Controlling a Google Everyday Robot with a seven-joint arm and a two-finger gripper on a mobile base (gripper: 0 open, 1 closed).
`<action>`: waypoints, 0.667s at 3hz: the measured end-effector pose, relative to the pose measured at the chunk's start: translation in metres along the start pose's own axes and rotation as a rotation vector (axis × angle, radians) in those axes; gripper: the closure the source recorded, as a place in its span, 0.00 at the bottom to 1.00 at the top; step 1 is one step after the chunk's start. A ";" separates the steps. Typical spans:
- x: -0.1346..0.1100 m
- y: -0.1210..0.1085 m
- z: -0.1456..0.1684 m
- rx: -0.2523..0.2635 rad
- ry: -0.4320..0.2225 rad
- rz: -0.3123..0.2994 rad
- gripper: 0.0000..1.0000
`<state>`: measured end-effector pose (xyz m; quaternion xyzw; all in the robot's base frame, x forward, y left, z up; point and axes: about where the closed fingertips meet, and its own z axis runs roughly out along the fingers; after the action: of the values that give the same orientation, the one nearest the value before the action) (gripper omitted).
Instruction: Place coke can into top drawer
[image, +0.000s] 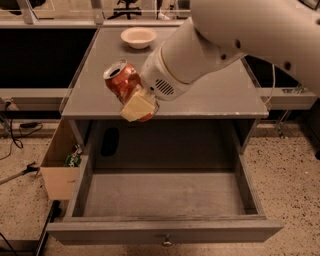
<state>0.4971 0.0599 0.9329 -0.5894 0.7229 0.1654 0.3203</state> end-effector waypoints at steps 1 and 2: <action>0.023 0.005 0.000 0.020 0.047 -0.015 1.00; 0.069 0.019 0.002 0.043 0.108 -0.011 1.00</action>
Offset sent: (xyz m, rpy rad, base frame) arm -0.0398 -0.0747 -0.0820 -0.1617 0.0064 -0.0682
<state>0.4725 0.0141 0.8833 -0.5946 0.7392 0.1159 0.2944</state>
